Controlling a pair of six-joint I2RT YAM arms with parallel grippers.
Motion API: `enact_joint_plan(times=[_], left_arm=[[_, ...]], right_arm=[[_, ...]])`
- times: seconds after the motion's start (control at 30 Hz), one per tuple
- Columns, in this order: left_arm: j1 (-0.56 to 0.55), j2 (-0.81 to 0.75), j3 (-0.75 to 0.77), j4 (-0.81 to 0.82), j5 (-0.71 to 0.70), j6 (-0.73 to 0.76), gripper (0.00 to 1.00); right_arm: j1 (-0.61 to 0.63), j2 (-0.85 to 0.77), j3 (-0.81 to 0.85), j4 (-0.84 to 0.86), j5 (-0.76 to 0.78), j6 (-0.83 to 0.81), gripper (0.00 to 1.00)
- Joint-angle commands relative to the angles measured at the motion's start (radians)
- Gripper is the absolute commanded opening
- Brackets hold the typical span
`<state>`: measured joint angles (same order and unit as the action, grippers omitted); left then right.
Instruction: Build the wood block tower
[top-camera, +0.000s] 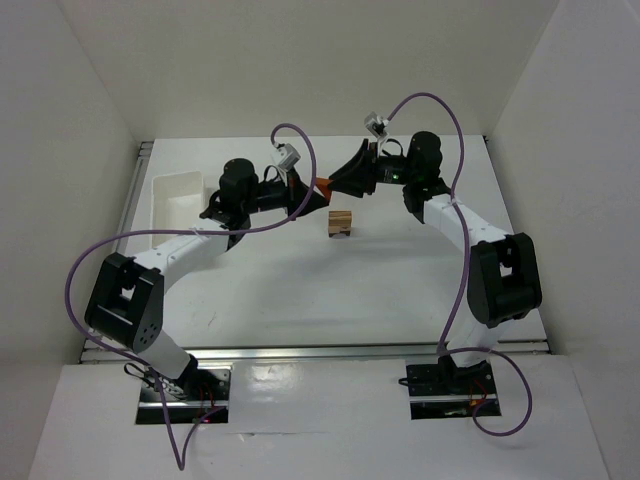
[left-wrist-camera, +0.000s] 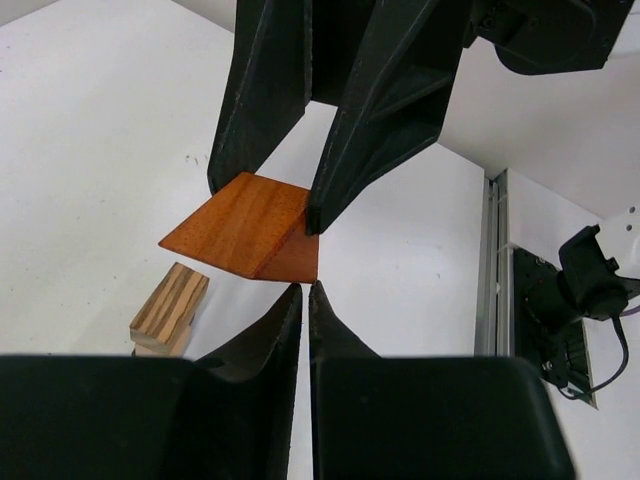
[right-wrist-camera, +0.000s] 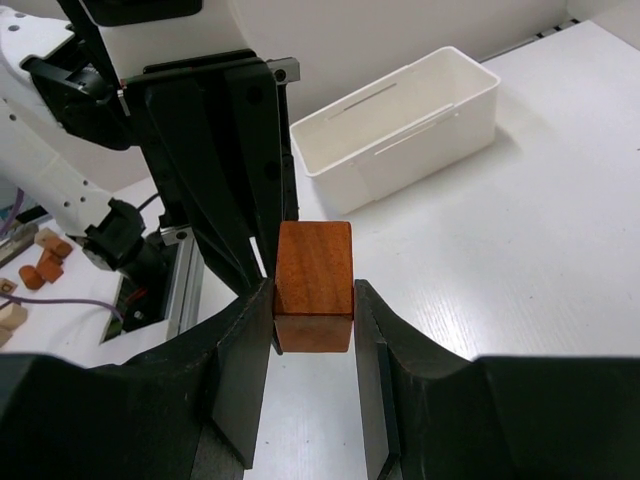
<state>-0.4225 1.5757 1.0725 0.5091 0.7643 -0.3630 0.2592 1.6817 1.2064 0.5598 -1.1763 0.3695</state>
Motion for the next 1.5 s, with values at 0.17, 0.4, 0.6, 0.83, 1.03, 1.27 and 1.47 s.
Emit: enact_joint_plan(times=[0.17, 0.4, 0.6, 0.83, 1.03, 1.27, 1.47], left_arm=[[-0.005, -0.048, 0.030, 0.034, -0.013, 0.049, 0.14], [-0.005, -0.123, 0.018, -0.119, -0.134, 0.116, 0.25], [-0.005, -0.233, -0.046, -0.191, -0.261, 0.160, 0.35], [-0.005, -0.348, 0.038, -0.550, -0.742, 0.072, 0.63], [0.004, -0.379, 0.096, -0.800, -1.006, 0.004, 1.00], [0.004, -0.436, 0.078, -0.868, -1.126, -0.044, 1.00], [0.024, -0.375, 0.102, -0.949, -1.195, -0.094, 1.00]], right_arm=[[0.003, -0.019, 0.044, -0.032, 0.015, -0.064, 0.00], [-0.006, -0.068, 0.091, -0.244, 0.174, -0.211, 0.00], [-0.015, -0.077, 0.143, -0.395, 0.228, -0.341, 0.00], [-0.015, 0.007, 0.378, -0.887, 0.294, -0.916, 0.00], [-0.015, 0.082, 0.524, -1.240, 0.317, -1.271, 0.00], [0.004, 0.225, 0.697, -1.523, 0.354, -1.448, 0.00], [0.057, 0.283, 0.731, -1.555, 0.429, -1.448, 0.00]])
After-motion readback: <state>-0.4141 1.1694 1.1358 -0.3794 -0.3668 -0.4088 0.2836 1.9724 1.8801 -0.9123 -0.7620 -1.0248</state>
